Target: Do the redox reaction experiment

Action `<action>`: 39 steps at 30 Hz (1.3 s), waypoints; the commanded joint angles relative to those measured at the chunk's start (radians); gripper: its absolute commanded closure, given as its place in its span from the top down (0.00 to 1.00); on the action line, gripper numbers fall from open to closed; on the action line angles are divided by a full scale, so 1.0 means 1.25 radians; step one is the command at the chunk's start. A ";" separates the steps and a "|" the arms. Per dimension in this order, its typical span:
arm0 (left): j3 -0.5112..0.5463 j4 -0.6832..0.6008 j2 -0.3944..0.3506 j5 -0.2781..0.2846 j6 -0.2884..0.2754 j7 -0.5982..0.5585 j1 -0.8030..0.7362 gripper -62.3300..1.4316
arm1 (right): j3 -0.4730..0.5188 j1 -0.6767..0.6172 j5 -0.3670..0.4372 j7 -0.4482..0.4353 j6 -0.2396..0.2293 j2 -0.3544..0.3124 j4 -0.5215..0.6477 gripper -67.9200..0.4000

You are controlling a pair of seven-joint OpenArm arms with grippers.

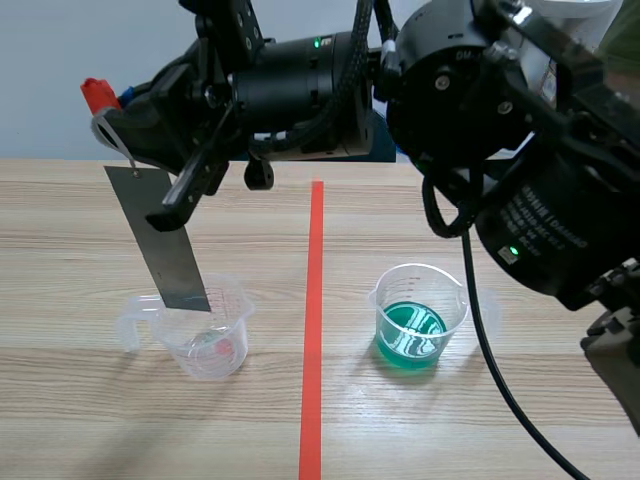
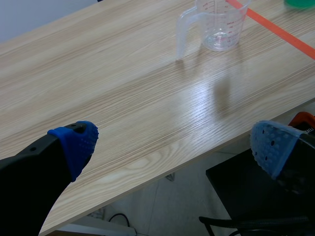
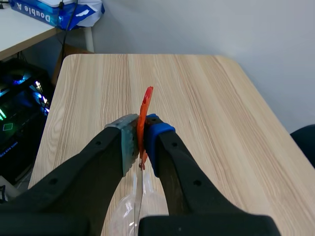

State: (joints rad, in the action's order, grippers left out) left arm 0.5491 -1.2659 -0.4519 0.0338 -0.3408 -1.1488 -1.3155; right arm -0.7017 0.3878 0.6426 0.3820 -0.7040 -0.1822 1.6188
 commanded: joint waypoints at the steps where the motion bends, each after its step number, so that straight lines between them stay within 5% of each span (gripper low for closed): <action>1: 0.002 -0.009 0.004 0.006 -0.001 -0.009 -0.001 1.00 | 0.004 0.020 -0.009 -0.034 -0.004 0.006 -0.010 0.02; 21: 0.002 -0.009 0.004 0.006 -0.002 -0.009 -0.001 1.00 | -0.074 0.020 -0.223 -0.323 -0.003 0.006 -0.201 0.01; 33: 0.002 -0.009 0.004 0.006 -0.002 -0.009 -0.001 1.00 | -0.089 0.020 -0.348 -0.443 -0.003 0.006 -0.233 0.01; 39: 0.002 -0.009 0.004 0.006 -0.002 -0.009 -0.001 1.00 | -0.089 0.020 -0.350 -0.456 -0.003 0.007 -0.251 0.01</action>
State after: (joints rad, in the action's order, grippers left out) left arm 0.5491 -1.2659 -0.4515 0.0338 -0.3408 -1.1488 -1.3155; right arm -0.8104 0.3878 0.1905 -0.1616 -0.7116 -0.1799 1.3102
